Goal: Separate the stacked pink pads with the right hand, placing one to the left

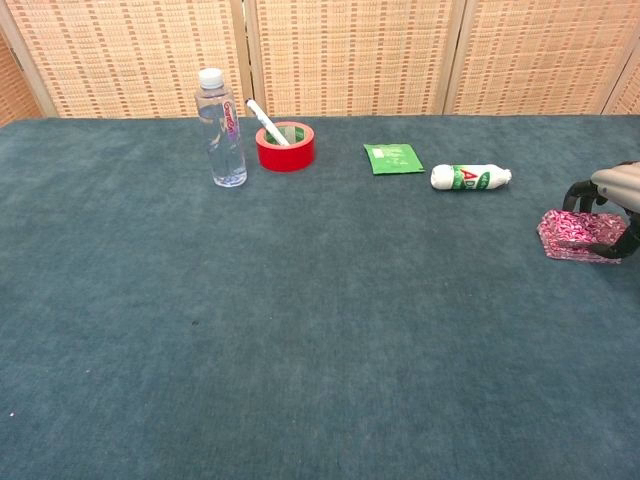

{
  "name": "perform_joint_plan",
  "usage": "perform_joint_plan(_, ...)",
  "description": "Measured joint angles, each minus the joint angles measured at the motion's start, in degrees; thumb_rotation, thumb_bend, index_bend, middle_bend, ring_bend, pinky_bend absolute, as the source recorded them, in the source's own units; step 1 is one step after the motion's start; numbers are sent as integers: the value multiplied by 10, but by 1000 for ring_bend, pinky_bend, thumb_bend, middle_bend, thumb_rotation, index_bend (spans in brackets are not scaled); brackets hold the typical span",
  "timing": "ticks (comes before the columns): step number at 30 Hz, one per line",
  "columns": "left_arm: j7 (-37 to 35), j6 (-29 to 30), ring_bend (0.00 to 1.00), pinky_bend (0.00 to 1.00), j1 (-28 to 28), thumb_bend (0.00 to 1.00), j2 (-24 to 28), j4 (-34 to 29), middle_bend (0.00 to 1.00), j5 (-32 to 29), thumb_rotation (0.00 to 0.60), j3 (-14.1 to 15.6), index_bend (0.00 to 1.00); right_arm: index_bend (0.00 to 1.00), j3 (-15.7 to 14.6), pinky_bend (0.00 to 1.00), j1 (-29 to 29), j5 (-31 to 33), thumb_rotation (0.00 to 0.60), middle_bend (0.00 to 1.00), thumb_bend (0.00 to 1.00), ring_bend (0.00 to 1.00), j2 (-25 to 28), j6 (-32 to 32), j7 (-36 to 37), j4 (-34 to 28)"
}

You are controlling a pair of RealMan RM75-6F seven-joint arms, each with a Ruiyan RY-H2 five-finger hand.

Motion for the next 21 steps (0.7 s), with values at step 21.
perform_joint_plan(21, -5, 7, 0, 15, 2, 486, 1, 2, 0, 6, 600, 1, 0, 666, 2, 0, -14, -69, 600, 487, 295, 242, 54, 65, 15, -148)
